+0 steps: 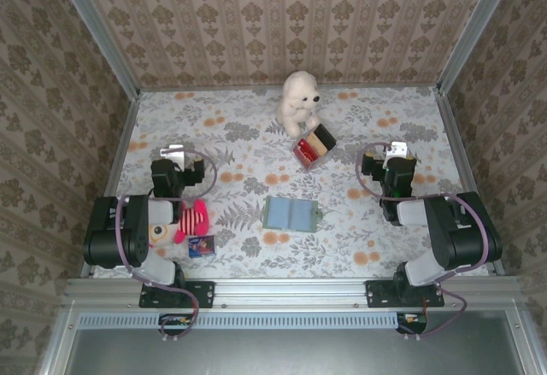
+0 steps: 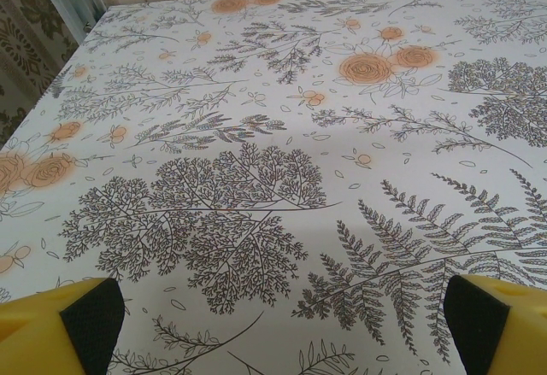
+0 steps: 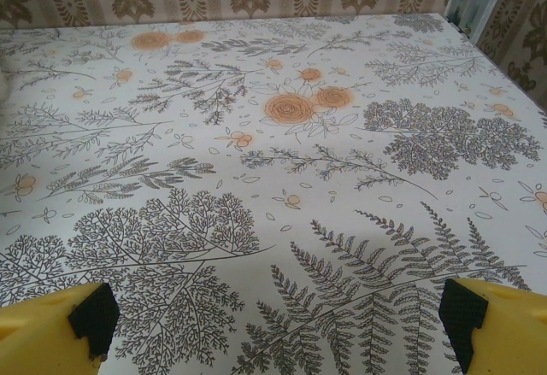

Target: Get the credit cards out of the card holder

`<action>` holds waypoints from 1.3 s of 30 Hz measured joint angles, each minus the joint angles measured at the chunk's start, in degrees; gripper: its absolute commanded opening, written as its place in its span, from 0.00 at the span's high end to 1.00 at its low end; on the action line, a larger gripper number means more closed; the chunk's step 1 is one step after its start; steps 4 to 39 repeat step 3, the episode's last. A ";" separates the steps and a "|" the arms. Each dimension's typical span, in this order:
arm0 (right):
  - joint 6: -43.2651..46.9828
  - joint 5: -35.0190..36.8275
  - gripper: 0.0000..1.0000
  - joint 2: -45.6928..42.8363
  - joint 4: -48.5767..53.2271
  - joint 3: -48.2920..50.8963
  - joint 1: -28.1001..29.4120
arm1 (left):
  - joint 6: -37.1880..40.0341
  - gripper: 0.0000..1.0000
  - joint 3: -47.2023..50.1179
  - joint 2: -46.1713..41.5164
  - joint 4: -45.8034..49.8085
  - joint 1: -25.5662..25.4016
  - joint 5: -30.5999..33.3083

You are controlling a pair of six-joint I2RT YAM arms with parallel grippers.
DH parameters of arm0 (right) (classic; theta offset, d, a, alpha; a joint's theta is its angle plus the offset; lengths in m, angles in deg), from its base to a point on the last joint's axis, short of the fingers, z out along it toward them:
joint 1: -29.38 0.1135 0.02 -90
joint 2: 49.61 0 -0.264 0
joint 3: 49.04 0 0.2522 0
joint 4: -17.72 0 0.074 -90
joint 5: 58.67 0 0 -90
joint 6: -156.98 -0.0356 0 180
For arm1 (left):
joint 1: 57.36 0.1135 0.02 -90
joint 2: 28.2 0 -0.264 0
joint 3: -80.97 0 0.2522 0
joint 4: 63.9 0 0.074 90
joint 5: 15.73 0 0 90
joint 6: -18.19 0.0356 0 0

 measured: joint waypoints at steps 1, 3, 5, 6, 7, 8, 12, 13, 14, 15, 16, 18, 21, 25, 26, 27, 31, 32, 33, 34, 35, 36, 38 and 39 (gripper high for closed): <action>-0.02 0.00 0.00 0.00 0.00 0.00 0.00 | 0.00 0.00 0.00 0.00 0.00 0.00 -0.02; -0.02 0.00 0.00 0.00 0.00 0.00 0.00 | 0.00 0.00 0.00 0.00 0.00 0.00 0.00; -0.02 0.00 0.00 0.00 0.00 0.00 0.00 | 0.00 0.00 0.00 0.00 0.00 0.00 0.00; -0.02 0.00 0.00 0.00 0.00 0.00 0.00 | 0.00 0.00 0.00 0.00 0.00 0.00 0.00; -0.02 0.00 0.00 0.00 0.00 0.00 0.00 | 0.00 0.00 0.00 0.00 0.00 0.00 0.00; -0.02 0.00 0.00 0.00 0.00 0.00 0.00 | 0.00 0.00 0.00 0.00 0.00 0.00 0.00; -0.02 0.00 0.00 0.00 0.00 0.00 0.00 | 0.00 0.00 0.00 0.00 0.00 0.00 0.00; -0.02 0.00 0.00 0.00 0.00 0.00 0.00 | 0.00 0.00 0.00 0.00 0.00 0.00 0.00; -0.02 0.00 0.00 0.00 0.00 0.00 0.00 | 0.00 0.00 0.00 0.00 0.00 0.00 0.00; -0.02 0.00 0.00 0.00 0.00 0.00 0.00 | 0.00 0.00 0.00 0.00 0.00 0.00 0.00; -0.02 0.00 0.00 0.00 0.00 0.00 0.00 | 0.00 0.00 0.00 0.00 0.00 0.00 0.00; -0.02 0.00 0.00 0.00 0.00 0.00 0.00 | 0.00 0.00 0.00 0.00 0.00 0.00 0.00; -0.02 0.00 0.00 0.00 0.00 0.00 0.00 | 0.00 0.00 0.00 0.00 0.00 0.00 0.00; -0.02 0.00 0.00 0.00 0.00 0.00 0.00 | 0.00 0.00 0.00 0.00 0.00 0.00 0.00; -0.02 0.00 0.00 0.00 0.00 0.00 0.00 | 0.00 0.00 0.00 0.00 0.00 0.00 0.00; -0.02 0.00 0.00 0.00 0.00 0.00 0.00 | 0.00 0.00 0.00 0.00 0.00 0.00 0.00; -0.02 0.00 0.00 0.00 0.00 0.00 0.00 | 0.00 0.00 0.00 0.00 0.00 0.00 0.00; -0.02 0.00 0.00 0.00 0.00 0.00 0.00 | 0.00 0.00 0.00 0.00 0.00 0.00 0.00; -0.02 0.00 0.00 0.00 0.00 0.00 0.00 | 0.00 0.00 0.00 0.00 0.00 0.00 0.00; -0.02 0.00 0.00 0.00 0.00 0.00 0.00 | 0.00 0.00 0.00 0.00 0.00 0.00 0.00; -0.02 0.00 0.00 0.00 0.00 0.00 0.00 | 0.00 0.00 0.00 0.00 0.00 0.00 0.00; -0.02 0.00 0.00 0.00 0.00 0.00 0.00 | 0.00 0.00 0.00 0.00 0.00 0.00 0.00; -0.02 0.00 0.00 0.00 0.00 0.00 0.00 | 0.00 0.00 0.00 0.00 0.00 0.00 0.00; -0.02 0.00 0.00 0.00 0.00 0.00 0.00 | 0.00 0.00 0.00 0.00 0.00 0.00 0.00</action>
